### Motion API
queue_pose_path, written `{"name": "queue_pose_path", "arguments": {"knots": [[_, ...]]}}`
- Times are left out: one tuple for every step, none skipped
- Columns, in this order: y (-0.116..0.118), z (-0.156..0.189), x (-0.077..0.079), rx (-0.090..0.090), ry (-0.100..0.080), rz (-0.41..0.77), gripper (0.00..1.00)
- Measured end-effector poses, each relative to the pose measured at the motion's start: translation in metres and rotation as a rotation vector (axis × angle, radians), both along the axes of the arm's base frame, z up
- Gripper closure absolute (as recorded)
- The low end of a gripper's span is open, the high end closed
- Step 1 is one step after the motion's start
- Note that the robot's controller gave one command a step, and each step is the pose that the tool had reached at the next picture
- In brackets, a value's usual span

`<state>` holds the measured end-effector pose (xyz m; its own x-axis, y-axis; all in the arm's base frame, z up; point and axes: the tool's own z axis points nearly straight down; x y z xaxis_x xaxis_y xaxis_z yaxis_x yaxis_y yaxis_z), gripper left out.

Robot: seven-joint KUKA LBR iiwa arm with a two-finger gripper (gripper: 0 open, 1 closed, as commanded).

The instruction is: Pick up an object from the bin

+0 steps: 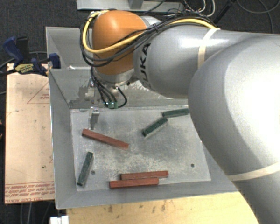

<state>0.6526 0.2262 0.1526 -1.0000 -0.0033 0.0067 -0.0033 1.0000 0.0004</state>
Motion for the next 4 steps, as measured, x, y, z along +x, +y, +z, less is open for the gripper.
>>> {"name": "queue_pose_path", "arguments": {"knots": [[-0.001, 0.005, 0.002, 0.001, -0.008, -0.003, 0.0], [-0.03, -0.072, -0.059, 0.002, -0.009, -0.081, 0.0], [-0.029, -0.071, -0.058, 0.004, -0.015, -0.091, 0.0], [-0.036, -0.061, -0.069, 0.0, -0.006, -0.151, 0.0]]}}
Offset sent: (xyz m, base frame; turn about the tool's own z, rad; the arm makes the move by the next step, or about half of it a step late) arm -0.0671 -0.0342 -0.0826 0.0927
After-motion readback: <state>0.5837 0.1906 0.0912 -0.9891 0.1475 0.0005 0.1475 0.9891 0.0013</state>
